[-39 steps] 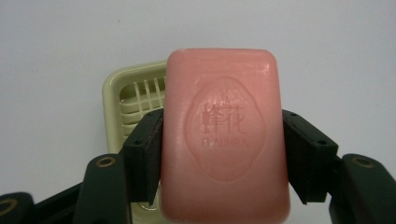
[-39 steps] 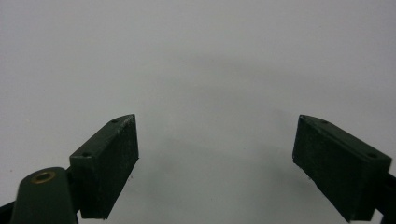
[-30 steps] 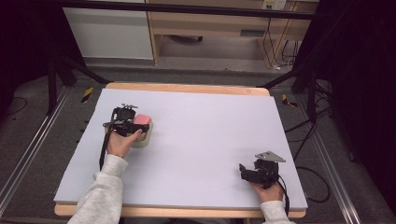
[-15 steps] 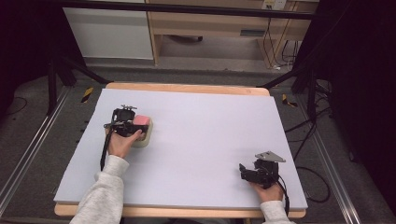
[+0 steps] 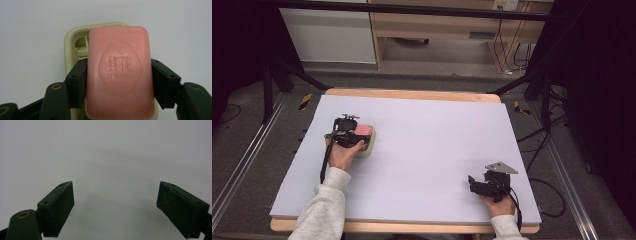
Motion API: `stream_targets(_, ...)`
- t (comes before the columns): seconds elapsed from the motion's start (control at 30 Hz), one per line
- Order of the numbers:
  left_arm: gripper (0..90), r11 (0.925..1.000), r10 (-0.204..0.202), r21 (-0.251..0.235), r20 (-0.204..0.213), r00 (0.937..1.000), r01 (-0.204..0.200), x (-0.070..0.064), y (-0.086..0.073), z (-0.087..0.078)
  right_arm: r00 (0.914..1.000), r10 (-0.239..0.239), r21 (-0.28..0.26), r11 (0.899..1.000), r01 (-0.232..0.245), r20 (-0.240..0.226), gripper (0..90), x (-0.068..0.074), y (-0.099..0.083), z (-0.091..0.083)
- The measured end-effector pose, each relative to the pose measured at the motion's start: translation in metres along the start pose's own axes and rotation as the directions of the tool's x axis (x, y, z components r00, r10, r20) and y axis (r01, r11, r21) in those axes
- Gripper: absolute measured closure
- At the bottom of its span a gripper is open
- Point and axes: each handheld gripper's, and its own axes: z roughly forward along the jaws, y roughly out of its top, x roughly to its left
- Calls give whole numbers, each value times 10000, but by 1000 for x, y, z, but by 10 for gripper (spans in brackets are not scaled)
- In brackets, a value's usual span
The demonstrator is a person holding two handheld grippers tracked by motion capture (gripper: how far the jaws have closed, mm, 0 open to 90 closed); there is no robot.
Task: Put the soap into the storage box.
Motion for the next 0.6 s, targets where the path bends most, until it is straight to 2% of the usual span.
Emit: stream_targets(0.6, 373, 9999, -76, 88, -149, 9999, 78, 1, -4, 6, 10000, -25, 16, 10000, 25, -3, 146, 0, 0, 0)
